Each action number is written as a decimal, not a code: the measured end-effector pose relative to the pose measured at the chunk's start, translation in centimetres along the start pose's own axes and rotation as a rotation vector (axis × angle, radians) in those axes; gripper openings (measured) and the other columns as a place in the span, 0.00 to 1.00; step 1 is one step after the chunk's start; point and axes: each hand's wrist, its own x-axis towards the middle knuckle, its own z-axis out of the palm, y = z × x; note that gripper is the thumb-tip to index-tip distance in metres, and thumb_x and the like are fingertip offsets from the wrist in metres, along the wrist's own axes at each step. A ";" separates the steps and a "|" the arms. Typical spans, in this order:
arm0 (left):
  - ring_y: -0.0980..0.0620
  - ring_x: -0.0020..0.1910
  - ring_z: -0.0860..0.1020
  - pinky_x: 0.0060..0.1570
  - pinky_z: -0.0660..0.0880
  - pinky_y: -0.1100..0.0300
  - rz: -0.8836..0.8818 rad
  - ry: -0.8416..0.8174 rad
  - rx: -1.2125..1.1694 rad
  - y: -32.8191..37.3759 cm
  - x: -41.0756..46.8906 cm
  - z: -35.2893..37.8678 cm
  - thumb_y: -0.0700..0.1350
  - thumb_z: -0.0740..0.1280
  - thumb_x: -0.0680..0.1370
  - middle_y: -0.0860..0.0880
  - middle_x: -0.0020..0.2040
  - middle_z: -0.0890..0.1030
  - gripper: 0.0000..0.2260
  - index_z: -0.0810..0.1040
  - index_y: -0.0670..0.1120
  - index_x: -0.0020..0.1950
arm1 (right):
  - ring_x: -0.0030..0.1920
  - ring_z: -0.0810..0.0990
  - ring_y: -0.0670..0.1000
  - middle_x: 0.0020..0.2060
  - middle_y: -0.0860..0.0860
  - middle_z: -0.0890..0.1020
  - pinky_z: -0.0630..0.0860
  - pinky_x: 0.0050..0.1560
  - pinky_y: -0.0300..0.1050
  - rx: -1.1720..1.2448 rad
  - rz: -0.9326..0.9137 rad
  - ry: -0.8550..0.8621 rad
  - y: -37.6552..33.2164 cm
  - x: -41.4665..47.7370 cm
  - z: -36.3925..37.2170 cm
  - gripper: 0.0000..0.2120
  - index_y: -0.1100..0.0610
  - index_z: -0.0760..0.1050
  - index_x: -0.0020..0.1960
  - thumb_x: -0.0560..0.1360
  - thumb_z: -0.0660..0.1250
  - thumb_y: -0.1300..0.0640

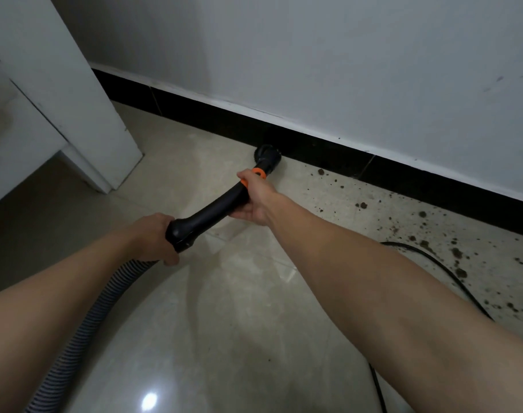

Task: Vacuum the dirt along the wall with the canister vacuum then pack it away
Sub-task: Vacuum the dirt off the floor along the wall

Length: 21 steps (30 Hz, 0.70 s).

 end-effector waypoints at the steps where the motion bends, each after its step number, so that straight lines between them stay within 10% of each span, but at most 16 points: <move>1: 0.51 0.45 0.78 0.38 0.71 0.61 0.002 -0.013 0.030 -0.3 -0.5 0.0 0.41 0.77 0.62 0.50 0.47 0.80 0.24 0.77 0.50 0.55 | 0.45 0.82 0.59 0.48 0.58 0.79 0.81 0.40 0.55 0.013 0.008 0.004 0.5 -0.5 0.1 0.15 0.57 0.67 0.60 0.78 0.66 0.51; 12: 0.56 0.48 0.78 0.42 0.73 0.67 -0.027 -0.169 0.422 -7.1 -8.0 2.2 0.40 0.73 0.65 0.56 0.48 0.79 0.18 0.72 0.57 0.48 | 0.40 0.83 0.53 0.41 0.54 0.81 0.81 0.34 0.48 0.410 0.128 0.149 15.4 -10.1 4.0 0.09 0.57 0.74 0.48 0.77 0.69 0.51; 21: 0.53 0.48 0.80 0.46 0.76 0.60 0.095 -0.176 0.523 -1.5 -7.5 2.6 0.41 0.73 0.64 0.55 0.47 0.81 0.17 0.75 0.55 0.49 | 0.46 0.83 0.57 0.44 0.56 0.80 0.79 0.32 0.45 0.475 0.043 0.255 13.9 -11.8 -0.9 0.10 0.58 0.73 0.48 0.77 0.68 0.51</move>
